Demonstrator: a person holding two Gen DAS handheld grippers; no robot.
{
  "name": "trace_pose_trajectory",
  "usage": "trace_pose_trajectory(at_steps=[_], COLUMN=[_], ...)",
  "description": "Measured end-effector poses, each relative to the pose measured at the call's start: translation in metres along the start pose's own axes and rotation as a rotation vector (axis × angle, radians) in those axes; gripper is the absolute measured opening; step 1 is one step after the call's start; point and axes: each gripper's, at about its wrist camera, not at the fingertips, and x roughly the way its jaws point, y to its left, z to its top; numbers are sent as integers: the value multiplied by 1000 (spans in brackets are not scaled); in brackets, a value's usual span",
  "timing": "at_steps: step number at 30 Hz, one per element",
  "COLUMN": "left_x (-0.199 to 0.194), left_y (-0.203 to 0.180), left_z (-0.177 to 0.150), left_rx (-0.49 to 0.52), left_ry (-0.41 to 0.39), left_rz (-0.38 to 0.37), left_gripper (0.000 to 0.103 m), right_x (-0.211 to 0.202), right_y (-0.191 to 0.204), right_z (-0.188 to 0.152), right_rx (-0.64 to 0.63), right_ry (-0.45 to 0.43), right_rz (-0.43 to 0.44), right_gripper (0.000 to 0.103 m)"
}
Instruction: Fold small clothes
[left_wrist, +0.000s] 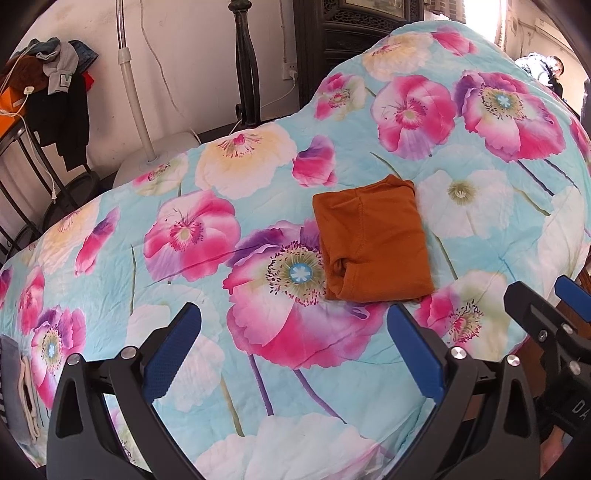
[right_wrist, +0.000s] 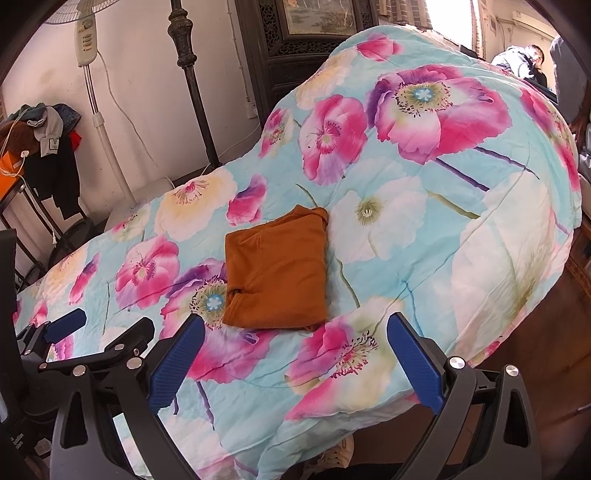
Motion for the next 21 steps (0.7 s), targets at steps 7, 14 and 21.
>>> trace_pose_trajectory(at_steps=[7,14,21], left_x=[-5,-11,-12], left_y=[-1,-3,-7], left_z=[-2,-2,-3], left_rx=[7,33,51], left_ry=[-23,-64,-62], left_rz=[-20,20,12], left_gripper=[98,98,98], right_x=[0,0,0], right_y=[0,0,-1], right_z=[0,-2,-1], right_rx=[6,13,12], right_ry=[1,2,2], right_rz=[2,3,4], right_gripper=[99,99,99])
